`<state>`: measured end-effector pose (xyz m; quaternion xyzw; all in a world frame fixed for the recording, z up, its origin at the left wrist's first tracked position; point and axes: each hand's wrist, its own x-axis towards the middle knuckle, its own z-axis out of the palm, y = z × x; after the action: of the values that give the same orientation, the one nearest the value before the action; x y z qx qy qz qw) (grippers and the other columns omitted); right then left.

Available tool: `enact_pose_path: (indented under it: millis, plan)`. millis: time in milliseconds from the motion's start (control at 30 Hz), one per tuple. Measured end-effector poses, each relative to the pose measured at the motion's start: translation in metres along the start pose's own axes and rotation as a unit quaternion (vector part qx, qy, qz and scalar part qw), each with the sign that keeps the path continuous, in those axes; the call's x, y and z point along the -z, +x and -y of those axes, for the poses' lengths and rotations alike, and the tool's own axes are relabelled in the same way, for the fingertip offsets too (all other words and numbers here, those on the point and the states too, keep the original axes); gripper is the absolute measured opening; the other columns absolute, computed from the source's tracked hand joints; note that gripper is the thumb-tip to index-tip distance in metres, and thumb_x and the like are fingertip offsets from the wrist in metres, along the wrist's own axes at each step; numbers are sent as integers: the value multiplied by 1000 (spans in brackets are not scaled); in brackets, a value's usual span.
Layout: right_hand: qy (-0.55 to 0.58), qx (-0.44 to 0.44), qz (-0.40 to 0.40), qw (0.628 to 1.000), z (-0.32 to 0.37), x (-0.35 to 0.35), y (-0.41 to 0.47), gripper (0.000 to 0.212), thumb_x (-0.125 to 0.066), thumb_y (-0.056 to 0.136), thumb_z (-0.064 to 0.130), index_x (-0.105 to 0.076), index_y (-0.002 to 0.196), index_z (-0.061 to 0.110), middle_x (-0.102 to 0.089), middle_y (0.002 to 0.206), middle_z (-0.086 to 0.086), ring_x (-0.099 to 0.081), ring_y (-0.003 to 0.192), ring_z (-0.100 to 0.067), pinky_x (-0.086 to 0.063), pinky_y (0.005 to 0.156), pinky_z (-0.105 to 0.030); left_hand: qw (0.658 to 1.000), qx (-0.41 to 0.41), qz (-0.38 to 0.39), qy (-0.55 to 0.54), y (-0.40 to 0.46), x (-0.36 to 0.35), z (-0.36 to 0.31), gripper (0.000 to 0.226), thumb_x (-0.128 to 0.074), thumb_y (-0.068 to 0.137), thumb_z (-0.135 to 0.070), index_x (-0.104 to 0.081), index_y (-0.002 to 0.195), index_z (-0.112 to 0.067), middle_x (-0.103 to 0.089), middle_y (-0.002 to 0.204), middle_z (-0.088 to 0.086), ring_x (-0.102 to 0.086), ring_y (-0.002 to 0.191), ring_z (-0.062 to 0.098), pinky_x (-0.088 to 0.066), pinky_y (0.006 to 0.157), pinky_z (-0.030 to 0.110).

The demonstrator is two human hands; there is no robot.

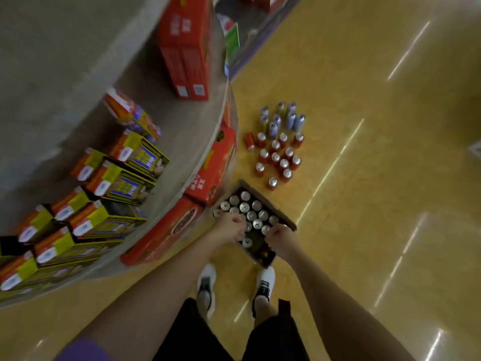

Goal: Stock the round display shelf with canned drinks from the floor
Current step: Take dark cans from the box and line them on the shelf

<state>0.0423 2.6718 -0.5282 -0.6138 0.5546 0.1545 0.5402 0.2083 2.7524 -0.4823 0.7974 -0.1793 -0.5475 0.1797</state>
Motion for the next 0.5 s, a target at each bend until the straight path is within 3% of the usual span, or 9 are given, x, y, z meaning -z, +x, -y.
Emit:
enact_pose_path:
  millis: [167,267,367,500]
  plan:
    - [36,-63,-27,997,-54,-49,76,6,-54,87,13,-58,91,16,-64,93,-5,-59,87,-26,-42,68,-28,996,28,30,79,106,-56,58,19,-55,94,-20,-52,76,-15,-49,78,-4,-50,75,20,-40,66,31]
    - [64,-109,-30,992,-92,-90,130,15,-59,84,14,-61,99,15,-62,94,-4,-58,87,-25,-41,67,-27,994,29,30,104,161,-84,96,15,-51,95,-17,-50,82,-9,-49,78,5,-45,70,21,-36,65,31]
    - [74,-142,-40,986,-125,-131,175,21,-64,84,22,-60,104,15,-59,91,0,-59,89,-25,-39,68,-27,989,15,32,146,207,-99,127,13,-48,94,-15,-51,84,-7,-45,72,1,-43,64,19,-31,61,29]
    - [112,-176,-44,977,-155,-182,230,28,-66,83,32,-60,105,15,-64,92,-1,-61,89,-25,-42,68,-29,977,-10,57,204,274,-105,169,15,-53,92,-10,-58,105,-4,-63,102,14,-59,95,31,-47,80,36]
